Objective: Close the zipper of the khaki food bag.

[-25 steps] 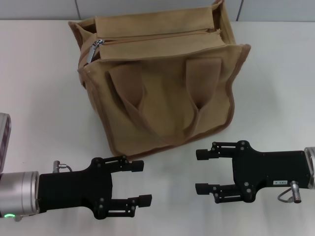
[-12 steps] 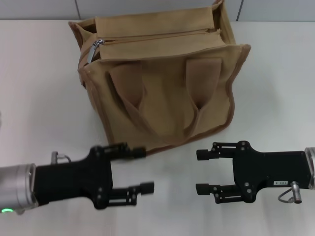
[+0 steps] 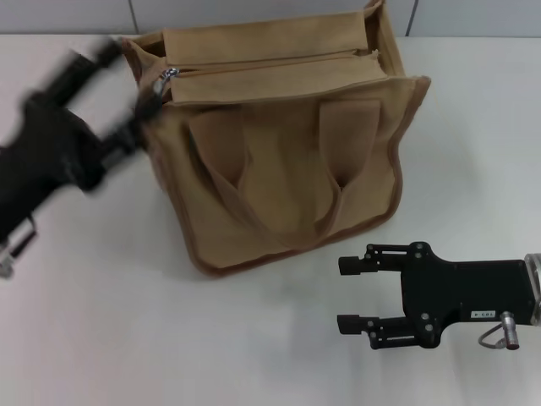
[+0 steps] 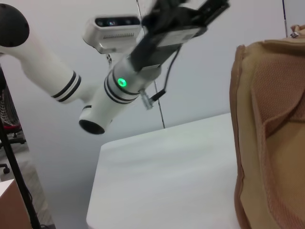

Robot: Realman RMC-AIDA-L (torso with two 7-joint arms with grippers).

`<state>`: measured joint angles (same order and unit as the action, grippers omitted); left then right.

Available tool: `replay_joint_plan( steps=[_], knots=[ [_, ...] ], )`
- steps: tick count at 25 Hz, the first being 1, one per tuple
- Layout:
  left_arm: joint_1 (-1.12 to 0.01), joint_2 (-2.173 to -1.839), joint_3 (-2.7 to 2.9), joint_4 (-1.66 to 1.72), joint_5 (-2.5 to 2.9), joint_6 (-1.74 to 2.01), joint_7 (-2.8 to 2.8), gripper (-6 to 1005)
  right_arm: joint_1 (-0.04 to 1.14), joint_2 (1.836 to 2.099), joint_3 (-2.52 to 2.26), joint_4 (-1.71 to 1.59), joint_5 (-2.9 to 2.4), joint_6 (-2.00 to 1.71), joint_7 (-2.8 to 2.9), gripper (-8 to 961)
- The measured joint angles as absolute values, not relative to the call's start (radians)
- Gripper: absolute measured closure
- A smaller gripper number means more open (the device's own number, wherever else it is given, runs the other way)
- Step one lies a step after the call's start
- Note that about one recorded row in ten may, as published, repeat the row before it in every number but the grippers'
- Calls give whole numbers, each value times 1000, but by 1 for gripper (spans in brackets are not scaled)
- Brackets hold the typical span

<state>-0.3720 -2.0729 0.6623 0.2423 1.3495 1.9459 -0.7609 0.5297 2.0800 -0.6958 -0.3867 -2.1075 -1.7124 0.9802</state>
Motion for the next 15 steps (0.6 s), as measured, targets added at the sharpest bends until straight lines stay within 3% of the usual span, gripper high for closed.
replay_joint_plan(
  steps=[5,11,15],
  knots=[
    [-347,-2064,576,232,1303,1745,-717,275,528,2080,-695,-386,-2107,-1713,980,222],
    [-329,-2023,590,254,1455,1584,-712,279,528,2080,-695,-387,-2106,-1707,980,222],
    [-329,-2029,590,281,1556,1601,-707,282,528,2079,-695,-389,-2106,-1704,982,222]
  ],
)
